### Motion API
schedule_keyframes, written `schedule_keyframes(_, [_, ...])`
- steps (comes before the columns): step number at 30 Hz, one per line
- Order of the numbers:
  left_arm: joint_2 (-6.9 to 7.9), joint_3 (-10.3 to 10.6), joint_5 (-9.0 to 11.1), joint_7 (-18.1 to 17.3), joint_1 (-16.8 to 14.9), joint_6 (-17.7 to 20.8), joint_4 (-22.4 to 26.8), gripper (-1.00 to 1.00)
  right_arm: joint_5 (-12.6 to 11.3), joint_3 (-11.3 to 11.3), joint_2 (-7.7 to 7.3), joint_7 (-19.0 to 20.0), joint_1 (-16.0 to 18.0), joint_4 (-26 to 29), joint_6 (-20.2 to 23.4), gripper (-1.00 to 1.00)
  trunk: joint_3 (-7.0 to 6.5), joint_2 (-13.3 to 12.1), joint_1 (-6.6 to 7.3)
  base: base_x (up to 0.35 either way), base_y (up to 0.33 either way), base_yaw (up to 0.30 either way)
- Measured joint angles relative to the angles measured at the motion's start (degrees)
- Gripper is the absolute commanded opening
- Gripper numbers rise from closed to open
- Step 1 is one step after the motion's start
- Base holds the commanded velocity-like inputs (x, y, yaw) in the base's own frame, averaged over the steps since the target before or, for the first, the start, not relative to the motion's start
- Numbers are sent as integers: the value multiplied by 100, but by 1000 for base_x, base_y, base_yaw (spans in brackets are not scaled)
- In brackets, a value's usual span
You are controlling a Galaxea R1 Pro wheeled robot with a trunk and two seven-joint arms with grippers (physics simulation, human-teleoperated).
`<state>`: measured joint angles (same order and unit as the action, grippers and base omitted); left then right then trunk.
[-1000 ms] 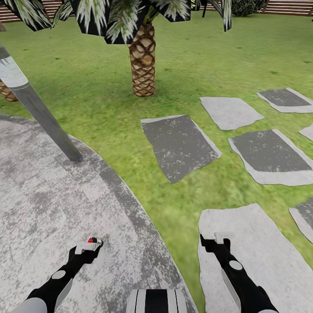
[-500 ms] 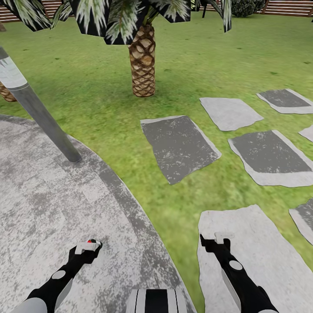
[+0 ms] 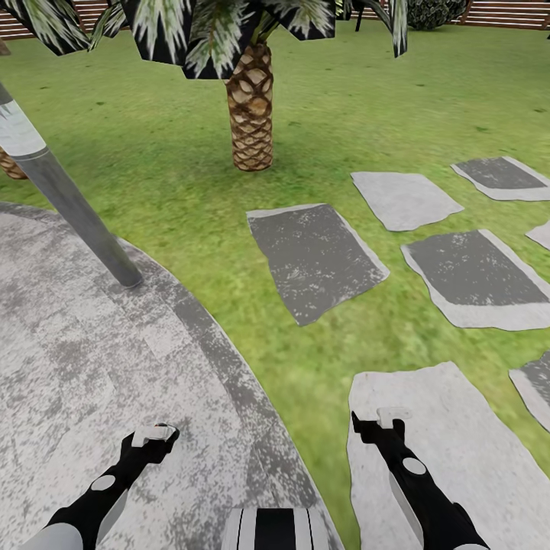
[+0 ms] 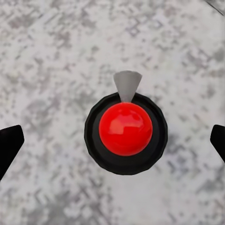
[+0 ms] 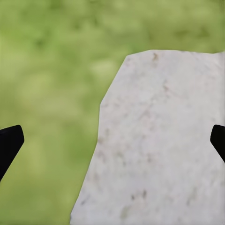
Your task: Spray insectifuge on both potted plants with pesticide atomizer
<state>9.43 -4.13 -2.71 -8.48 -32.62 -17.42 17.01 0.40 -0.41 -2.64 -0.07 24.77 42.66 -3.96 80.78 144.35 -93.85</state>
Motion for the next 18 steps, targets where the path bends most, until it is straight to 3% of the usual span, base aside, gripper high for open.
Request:
schedule_keyframes(13, [-8,14,-21,-10,1,-8,0,100,0,0,0,5,0,0,0,100,0,0,0,0,0,0])
schedule_keyframes(18, [-7,12,-9,-10,1,-8,0,100,0,0,0,9,0,0,0,100,110,6,-13,0,0,0])
